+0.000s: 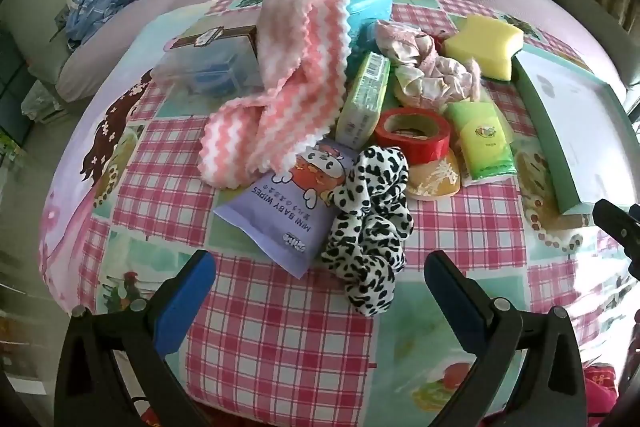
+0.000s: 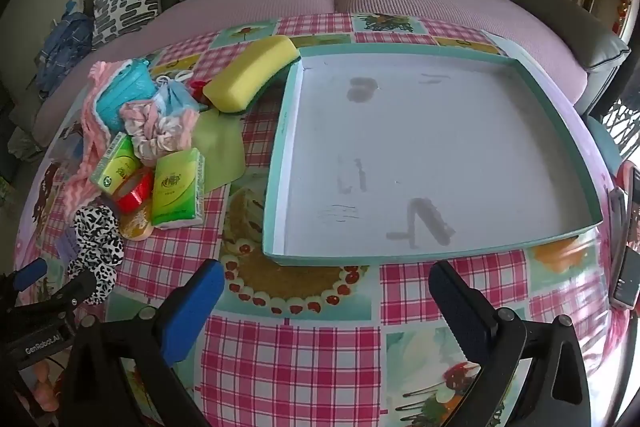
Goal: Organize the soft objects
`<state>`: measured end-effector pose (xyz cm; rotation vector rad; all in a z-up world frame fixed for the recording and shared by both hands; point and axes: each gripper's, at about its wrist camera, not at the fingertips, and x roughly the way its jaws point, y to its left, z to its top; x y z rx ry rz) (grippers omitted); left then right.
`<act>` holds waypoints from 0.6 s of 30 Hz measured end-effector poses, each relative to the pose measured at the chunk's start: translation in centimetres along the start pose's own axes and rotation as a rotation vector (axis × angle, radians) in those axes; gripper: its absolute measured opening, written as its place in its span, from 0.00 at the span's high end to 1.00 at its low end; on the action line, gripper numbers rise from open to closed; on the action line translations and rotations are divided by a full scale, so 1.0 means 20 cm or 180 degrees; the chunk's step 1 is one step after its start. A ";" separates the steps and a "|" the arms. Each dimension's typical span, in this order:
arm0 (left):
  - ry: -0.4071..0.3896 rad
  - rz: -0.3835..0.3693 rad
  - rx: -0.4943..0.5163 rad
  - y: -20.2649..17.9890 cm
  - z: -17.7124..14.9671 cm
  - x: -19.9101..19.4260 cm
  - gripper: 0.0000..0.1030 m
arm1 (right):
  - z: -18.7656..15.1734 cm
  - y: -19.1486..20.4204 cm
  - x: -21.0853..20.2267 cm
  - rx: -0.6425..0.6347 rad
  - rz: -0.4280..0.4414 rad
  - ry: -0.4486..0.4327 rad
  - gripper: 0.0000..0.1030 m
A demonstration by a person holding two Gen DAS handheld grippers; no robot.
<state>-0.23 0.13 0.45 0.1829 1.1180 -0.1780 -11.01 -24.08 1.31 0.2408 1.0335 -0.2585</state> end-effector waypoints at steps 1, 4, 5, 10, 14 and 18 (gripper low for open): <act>-0.0006 -0.0008 0.0006 0.01 0.00 0.00 0.00 | 0.00 0.00 0.00 -0.0003 0.0001 0.0003 0.00; -0.0024 -0.0018 0.0026 0.01 0.00 -0.01 0.00 | 0.00 0.01 0.01 -0.0009 0.0001 0.0007 0.00; -0.0032 -0.0013 0.0031 0.00 0.00 -0.02 0.00 | 0.00 0.01 0.01 -0.0010 0.0001 0.0006 0.00; -0.0057 -0.0025 0.0064 0.02 0.00 -0.02 0.00 | 0.00 0.01 0.01 -0.0005 -0.0002 0.0008 0.00; -0.0073 -0.0030 0.0078 0.02 -0.01 -0.03 0.00 | 0.00 0.01 0.01 -0.0008 -0.0002 0.0009 0.00; -0.0103 -0.0040 0.0106 0.01 -0.02 -0.05 0.00 | 0.00 0.01 0.01 -0.0012 -0.0003 0.0012 0.00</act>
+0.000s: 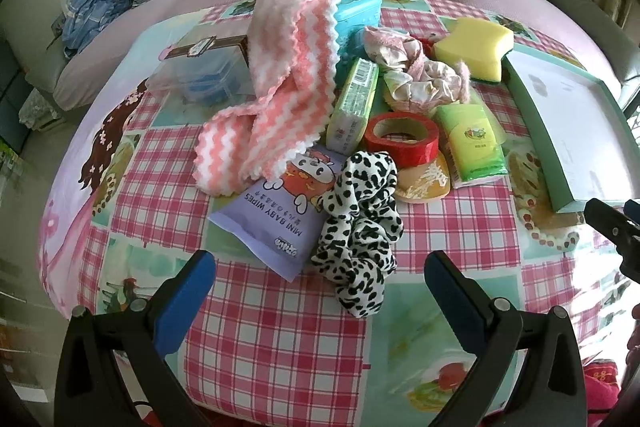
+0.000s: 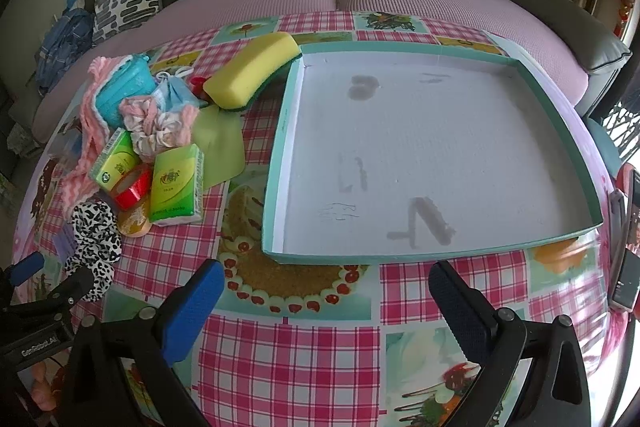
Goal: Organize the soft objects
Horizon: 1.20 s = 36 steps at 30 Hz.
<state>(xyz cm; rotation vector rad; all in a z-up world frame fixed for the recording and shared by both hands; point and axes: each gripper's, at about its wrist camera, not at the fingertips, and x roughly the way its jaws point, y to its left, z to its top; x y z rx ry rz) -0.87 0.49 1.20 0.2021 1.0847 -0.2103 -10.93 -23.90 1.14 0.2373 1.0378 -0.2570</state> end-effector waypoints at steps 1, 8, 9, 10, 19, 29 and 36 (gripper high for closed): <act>-0.0015 -0.0005 0.0017 -0.01 -0.01 -0.01 0.00 | 0.00 0.00 0.00 -0.0004 -0.0001 0.0000 0.00; -0.0065 -0.0034 0.0089 -0.02 -0.01 -0.02 0.00 | -0.01 0.01 0.00 -0.0056 -0.0007 0.0014 0.00; -0.0068 -0.0038 0.0093 -0.01 -0.01 -0.02 0.00 | -0.01 0.01 0.00 -0.0064 -0.0007 0.0018 0.00; -0.0071 -0.0036 0.0102 -0.02 -0.01 -0.02 0.00 | -0.01 0.01 0.00 -0.0075 -0.0007 0.0021 0.00; -0.0089 -0.0016 0.0130 -0.08 -0.03 -0.02 0.00 | 0.00 0.01 0.00 -0.0090 -0.0009 0.0028 0.00; -0.0097 -0.0002 0.0127 -0.09 -0.02 -0.02 0.00 | 0.00 0.01 0.00 -0.0089 -0.0012 0.0029 0.00; -0.0096 0.0005 0.0129 -0.09 -0.02 -0.01 0.00 | 0.00 0.02 0.00 -0.0091 -0.0015 0.0031 0.00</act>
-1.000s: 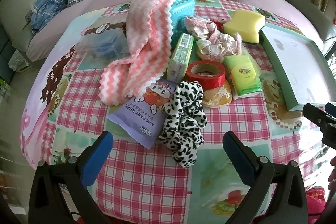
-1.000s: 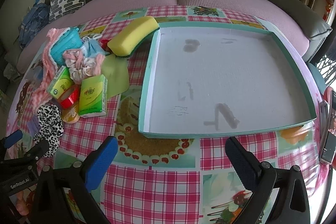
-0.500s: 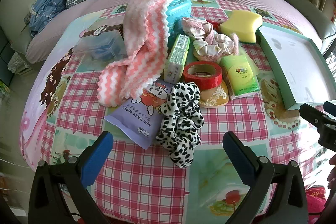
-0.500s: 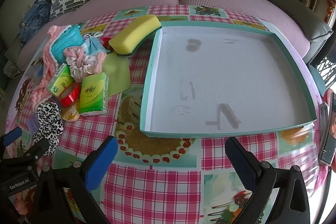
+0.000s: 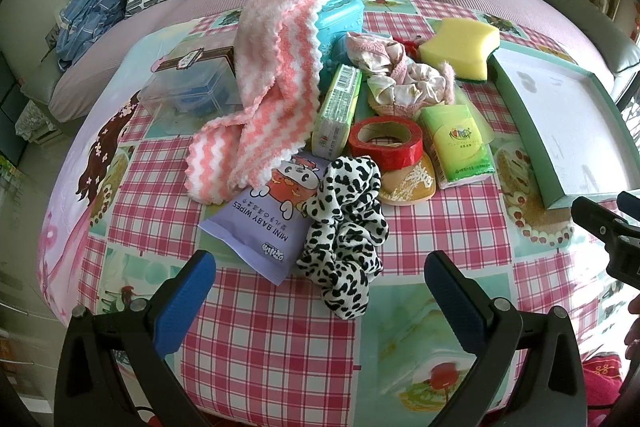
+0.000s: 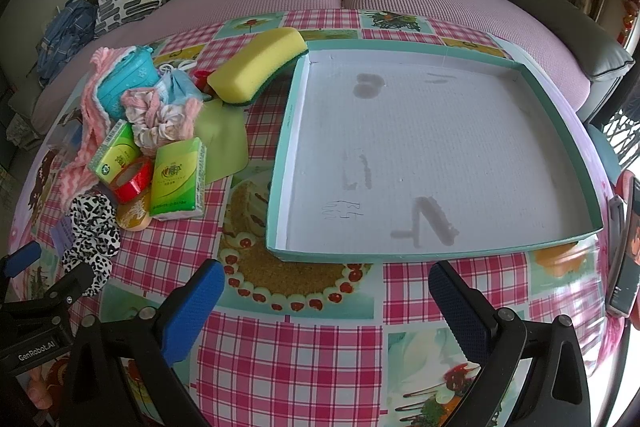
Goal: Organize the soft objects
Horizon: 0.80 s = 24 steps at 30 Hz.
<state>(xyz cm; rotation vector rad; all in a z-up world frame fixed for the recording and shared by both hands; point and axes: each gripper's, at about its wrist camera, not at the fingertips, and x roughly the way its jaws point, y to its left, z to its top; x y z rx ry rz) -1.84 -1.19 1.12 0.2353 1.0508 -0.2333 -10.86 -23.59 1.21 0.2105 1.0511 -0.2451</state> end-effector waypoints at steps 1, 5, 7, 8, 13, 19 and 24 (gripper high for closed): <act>0.0000 0.0004 -0.0002 -0.01 0.00 0.00 0.00 | 0.00 0.00 0.00 0.0001 0.0000 0.0001 0.00; -0.0002 0.0007 -0.0005 -0.01 0.00 0.00 0.00 | 0.00 0.00 0.00 0.0001 -0.0001 0.0002 0.00; -0.0001 0.0007 -0.0005 -0.01 0.00 0.00 0.00 | 0.00 0.00 0.00 -0.0002 -0.0001 0.0001 0.00; -0.0001 0.0008 -0.0007 -0.01 0.00 0.00 0.00 | 0.00 0.00 0.00 -0.0003 0.0000 0.0002 0.00; -0.0002 0.0010 -0.0006 -0.02 0.00 0.00 0.00 | 0.00 0.00 0.00 -0.0012 0.0004 0.0002 0.00; 0.0000 -0.0004 -0.0015 -0.01 0.00 0.00 0.00 | 0.00 0.01 0.00 -0.0039 -0.0002 0.0012 0.00; 0.0000 -0.0107 -0.0174 0.05 0.00 0.00 0.00 | 0.01 0.04 -0.02 -0.0068 0.0031 -0.0064 0.00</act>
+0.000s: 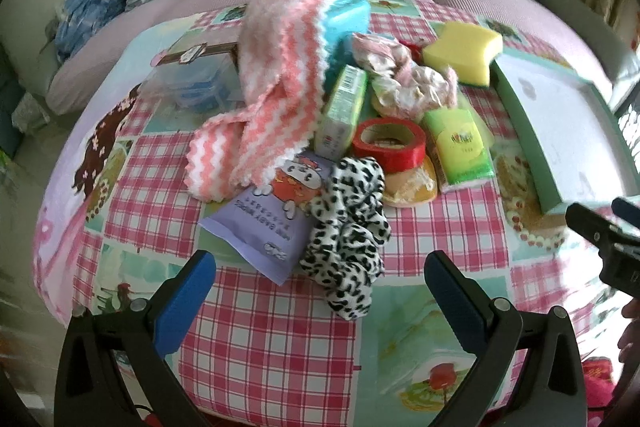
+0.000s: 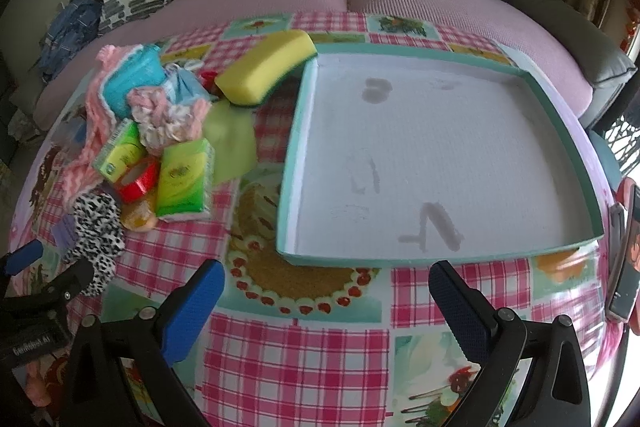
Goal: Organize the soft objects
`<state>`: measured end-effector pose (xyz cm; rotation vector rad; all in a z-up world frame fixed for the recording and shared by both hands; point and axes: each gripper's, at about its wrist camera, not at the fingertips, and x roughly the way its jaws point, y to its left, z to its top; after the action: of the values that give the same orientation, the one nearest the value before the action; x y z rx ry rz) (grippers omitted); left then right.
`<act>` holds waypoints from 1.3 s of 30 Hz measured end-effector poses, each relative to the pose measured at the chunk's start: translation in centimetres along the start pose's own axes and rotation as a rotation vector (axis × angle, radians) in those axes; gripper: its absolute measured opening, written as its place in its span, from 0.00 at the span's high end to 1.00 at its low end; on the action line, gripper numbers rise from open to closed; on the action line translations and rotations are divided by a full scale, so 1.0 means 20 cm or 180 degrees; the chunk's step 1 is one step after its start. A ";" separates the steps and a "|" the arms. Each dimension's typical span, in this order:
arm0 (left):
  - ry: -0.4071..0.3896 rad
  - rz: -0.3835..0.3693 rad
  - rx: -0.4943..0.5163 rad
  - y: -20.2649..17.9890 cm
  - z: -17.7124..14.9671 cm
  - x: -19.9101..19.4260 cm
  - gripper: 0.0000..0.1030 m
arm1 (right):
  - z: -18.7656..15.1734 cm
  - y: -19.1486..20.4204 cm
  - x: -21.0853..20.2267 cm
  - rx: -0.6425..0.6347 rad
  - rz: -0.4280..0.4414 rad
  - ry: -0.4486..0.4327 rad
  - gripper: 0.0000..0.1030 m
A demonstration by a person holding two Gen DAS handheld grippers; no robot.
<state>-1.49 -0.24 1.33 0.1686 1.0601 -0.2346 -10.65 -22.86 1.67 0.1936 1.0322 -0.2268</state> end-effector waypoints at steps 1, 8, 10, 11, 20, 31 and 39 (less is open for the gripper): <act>-0.0005 -0.0016 -0.0066 0.02 0.00 0.00 0.00 | 0.00 0.01 -0.01 -0.0010 0.0047 -0.0029 0.00; -0.0095 0.0091 -0.0430 0.30 0.03 -0.02 0.00 | 0.05 0.19 0.00 -0.0180 0.0288 -0.0094 0.00; -0.0095 0.0087 -0.0546 0.38 0.02 -0.01 0.00 | 0.06 0.26 0.02 -0.0237 0.0392 -0.0100 0.00; -0.0105 0.0088 -0.0598 0.42 0.02 -0.01 0.00 | 0.06 0.29 0.03 -0.0263 0.0452 -0.0093 0.00; -0.0082 0.0004 -0.0736 0.53 0.03 0.07 0.00 | 0.08 0.64 0.11 -0.0556 0.0931 0.0038 0.00; -0.0053 -0.0021 -0.0858 0.62 0.02 0.11 0.00 | 0.05 0.85 0.23 -0.0752 0.0935 0.0266 0.00; 0.0087 -0.0024 -0.0840 0.60 0.00 0.15 0.00 | 0.04 0.89 0.30 -0.0783 0.0850 0.0358 0.00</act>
<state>3.25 11.01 -1.07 -0.0699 1.1085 -0.0978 -2.12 -6.64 -2.11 0.1201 1.1235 0.1545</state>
